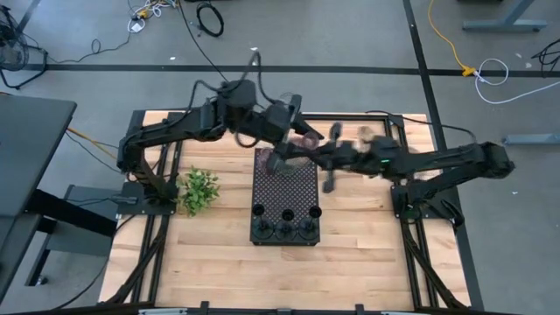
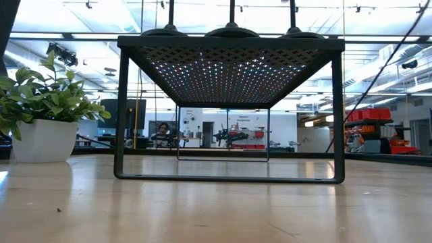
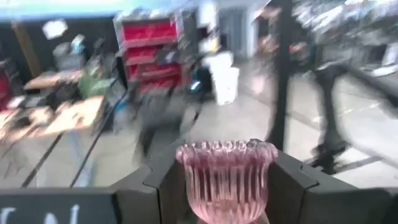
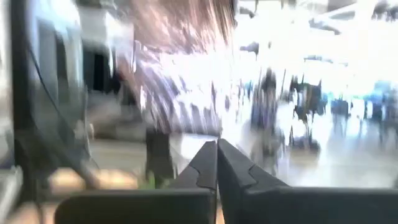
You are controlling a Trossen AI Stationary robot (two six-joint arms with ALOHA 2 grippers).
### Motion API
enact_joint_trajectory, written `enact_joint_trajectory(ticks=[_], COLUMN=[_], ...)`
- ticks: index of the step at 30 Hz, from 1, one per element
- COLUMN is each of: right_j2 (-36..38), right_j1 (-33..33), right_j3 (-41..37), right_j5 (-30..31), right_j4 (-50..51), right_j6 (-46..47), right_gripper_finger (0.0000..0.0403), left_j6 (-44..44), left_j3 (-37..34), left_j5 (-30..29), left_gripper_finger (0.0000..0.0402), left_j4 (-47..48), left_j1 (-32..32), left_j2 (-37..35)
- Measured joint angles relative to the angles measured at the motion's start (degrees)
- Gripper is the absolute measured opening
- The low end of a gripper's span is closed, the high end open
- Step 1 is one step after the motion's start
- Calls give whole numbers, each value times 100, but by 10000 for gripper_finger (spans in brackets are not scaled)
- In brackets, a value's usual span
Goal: Pick & Place candle stick holders
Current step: Put the pink glass candle holder on the shelf
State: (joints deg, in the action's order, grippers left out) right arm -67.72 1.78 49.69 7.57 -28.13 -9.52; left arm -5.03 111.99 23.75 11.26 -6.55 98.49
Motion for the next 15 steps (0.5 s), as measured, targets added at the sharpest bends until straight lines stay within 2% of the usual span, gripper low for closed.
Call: enact_joint_trajectory(ticks=[2, 4, 9, 15], right_j2=[-95, -66, -85, 62], right_j1=[-11, -7, -39, -28], right_j3=[-43, 8, -2, 32], right_j5=[44, 112, 129, 50], right_j4=[213, -43, 150, 392], right_j6=[15, 88, 137, 93], right_gripper_finger=[3, 3, 0, 25], left_j6=[5, 3, 10, 29], left_j3=[19, 6, -14, -18], left_j5=[70, 135, 58, 76], left_gripper_finger=[178, 173, 137, 147], left_j4=[-132, -195, -110, 134], left_j1=[19, 31, -6, -47], left_j2=[-27, 9, 22, 38])
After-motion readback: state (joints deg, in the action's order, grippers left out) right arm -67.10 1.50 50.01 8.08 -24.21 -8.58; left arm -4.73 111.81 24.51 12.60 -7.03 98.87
